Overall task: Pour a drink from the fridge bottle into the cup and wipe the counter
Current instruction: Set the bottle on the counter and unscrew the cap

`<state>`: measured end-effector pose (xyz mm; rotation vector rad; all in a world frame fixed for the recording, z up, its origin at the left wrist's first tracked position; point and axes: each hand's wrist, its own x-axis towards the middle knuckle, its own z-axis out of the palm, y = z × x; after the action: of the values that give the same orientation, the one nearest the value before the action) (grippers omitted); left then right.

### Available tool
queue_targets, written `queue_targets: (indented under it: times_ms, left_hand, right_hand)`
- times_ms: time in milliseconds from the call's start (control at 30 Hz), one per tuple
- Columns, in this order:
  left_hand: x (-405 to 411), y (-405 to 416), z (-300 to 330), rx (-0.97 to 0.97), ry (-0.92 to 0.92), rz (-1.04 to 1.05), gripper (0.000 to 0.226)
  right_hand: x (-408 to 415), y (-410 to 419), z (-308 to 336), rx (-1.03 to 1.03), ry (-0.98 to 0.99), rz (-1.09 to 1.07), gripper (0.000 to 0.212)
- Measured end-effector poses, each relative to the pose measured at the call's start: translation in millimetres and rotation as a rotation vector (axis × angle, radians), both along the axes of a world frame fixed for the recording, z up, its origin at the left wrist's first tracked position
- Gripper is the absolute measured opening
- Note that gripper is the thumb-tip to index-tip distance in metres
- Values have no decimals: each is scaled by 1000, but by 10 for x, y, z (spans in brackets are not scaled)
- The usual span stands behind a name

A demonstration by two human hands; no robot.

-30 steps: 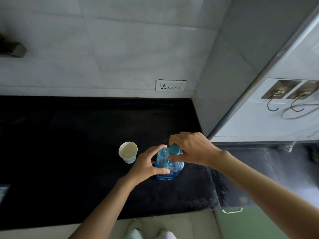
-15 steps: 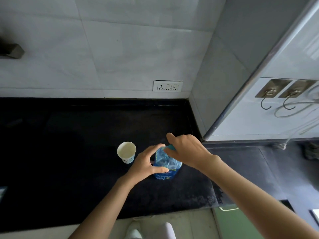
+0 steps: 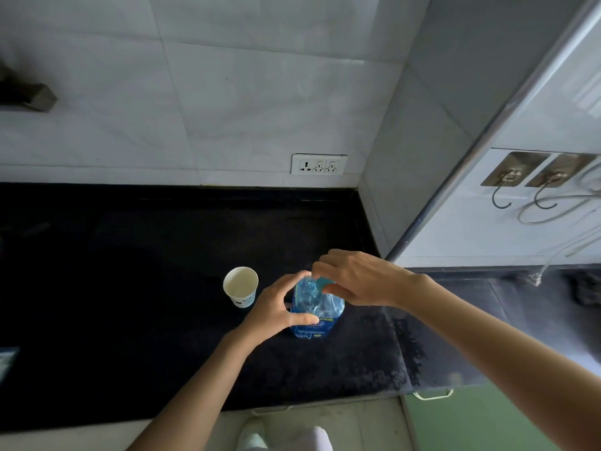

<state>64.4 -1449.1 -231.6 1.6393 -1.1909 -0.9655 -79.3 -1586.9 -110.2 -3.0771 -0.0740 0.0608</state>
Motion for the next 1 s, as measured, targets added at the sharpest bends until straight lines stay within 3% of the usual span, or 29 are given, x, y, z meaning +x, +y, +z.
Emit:
queue_targets:
  times_ms: [100, 233, 333, 467, 567, 767, 867, 1000]
  left_hand:
    - [-2, -2, -9, -5, -1, -2, 79]
    - [-9, 5, -19, -5, 3, -11, 77]
    - [-15, 12, -8, -5, 19, -3, 76]
    - [-22, 16, 8, -1, 21, -4, 76]
    - [-25, 17, 8, -1, 22, -6, 76]
    - [-26, 12, 21, 1, 1, 2, 76]
    - [-21, 8, 2, 2, -1, 0, 78]
    - [-20, 12, -18, 6, -2, 6, 80]
  right_hand:
    - [-57, 6, -52, 81, -26, -55, 28]
    - [-69, 156, -142, 7, -75, -477, 53]
    - [44, 308, -187, -20, -48, -687, 55]
    - [70, 315, -233, 53, -123, -687, 41]
    - [32, 247, -261, 84, -214, -533, 36]
    - [-9, 36, -64, 116, -21, -213, 24]
    - [-28, 42, -7, 224, 45, -234, 25]
    - [-53, 161, -75, 202, -37, -518, 56]
